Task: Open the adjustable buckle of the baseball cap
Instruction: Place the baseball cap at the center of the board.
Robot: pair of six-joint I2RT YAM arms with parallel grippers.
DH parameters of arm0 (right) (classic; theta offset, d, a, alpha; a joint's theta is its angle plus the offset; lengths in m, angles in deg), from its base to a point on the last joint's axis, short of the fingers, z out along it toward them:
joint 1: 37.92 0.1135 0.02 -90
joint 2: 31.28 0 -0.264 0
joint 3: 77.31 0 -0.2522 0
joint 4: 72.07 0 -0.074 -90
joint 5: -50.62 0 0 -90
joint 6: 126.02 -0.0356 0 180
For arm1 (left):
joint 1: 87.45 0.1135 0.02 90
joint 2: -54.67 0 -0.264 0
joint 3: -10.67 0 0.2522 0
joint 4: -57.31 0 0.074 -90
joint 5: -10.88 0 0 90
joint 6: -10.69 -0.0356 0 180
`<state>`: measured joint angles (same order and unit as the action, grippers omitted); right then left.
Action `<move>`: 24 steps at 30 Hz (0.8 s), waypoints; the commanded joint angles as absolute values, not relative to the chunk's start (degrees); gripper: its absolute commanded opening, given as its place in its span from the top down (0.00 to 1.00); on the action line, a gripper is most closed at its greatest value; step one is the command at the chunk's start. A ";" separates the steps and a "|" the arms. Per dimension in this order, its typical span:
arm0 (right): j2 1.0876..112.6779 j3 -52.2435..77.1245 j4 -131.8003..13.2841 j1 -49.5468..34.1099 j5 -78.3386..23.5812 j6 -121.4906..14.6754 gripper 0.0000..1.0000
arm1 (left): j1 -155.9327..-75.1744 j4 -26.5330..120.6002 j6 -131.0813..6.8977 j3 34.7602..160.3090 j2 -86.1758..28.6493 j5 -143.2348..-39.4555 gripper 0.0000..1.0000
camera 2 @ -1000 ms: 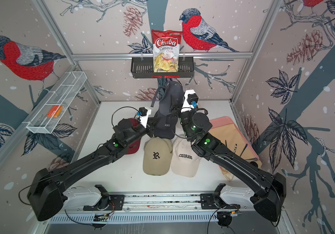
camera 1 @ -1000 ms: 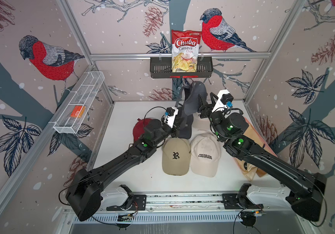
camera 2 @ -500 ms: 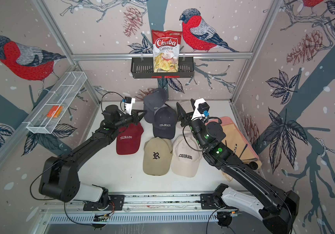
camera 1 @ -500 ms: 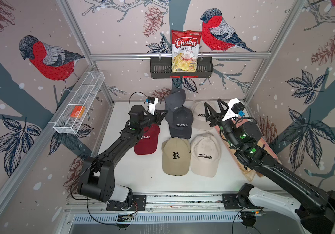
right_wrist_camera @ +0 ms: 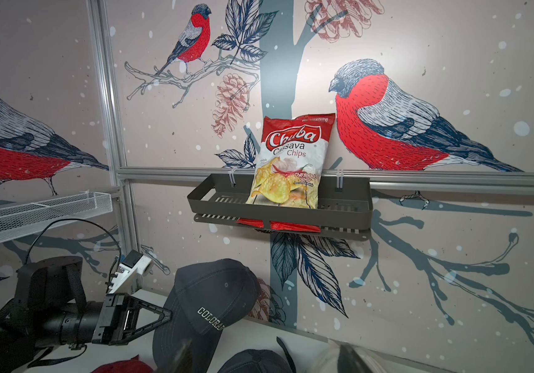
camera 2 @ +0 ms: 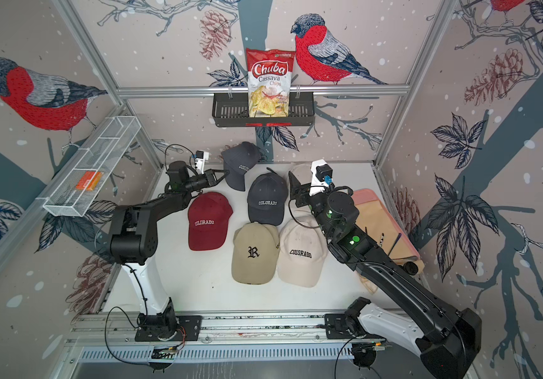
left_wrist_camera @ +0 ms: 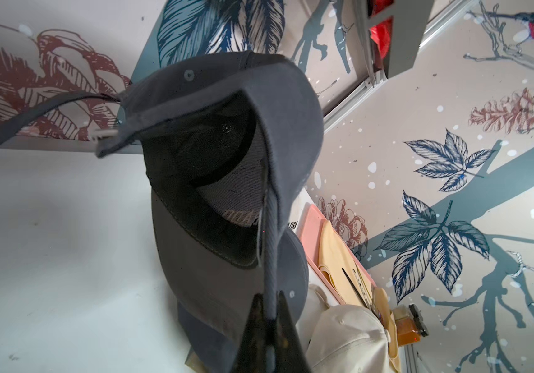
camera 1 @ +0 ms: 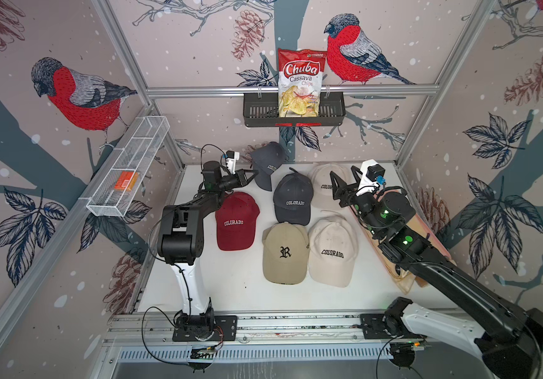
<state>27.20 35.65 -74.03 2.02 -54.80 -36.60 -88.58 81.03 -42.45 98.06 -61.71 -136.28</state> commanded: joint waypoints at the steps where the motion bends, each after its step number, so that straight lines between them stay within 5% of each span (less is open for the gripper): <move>1: 28.24 35.18 -73.69 0.74 -52.43 -38.33 0.26 | -88.23 92.69 -34.18 100.95 -66.43 -142.48 1.00; 10: 32.56 34.44 -74.45 -1.10 -48.41 -40.46 0.26 | -87.35 73.85 -43.34 106.10 -71.38 -141.72 1.00; 15: 34.46 33.91 -74.74 -1.19 -46.51 -41.21 0.26 | -86.83 55.63 -52.99 111.26 -72.95 -137.28 0.78; 24: 32.76 35.79 -74.55 -1.27 -47.04 -41.65 0.25 | -86.28 28.51 -67.59 122.54 -75.85 -122.56 0.53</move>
<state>33.58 35.33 -73.09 -1.21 -46.93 -40.84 -86.44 40.07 -59.98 119.93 -75.77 -129.77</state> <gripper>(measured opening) 0.744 0.445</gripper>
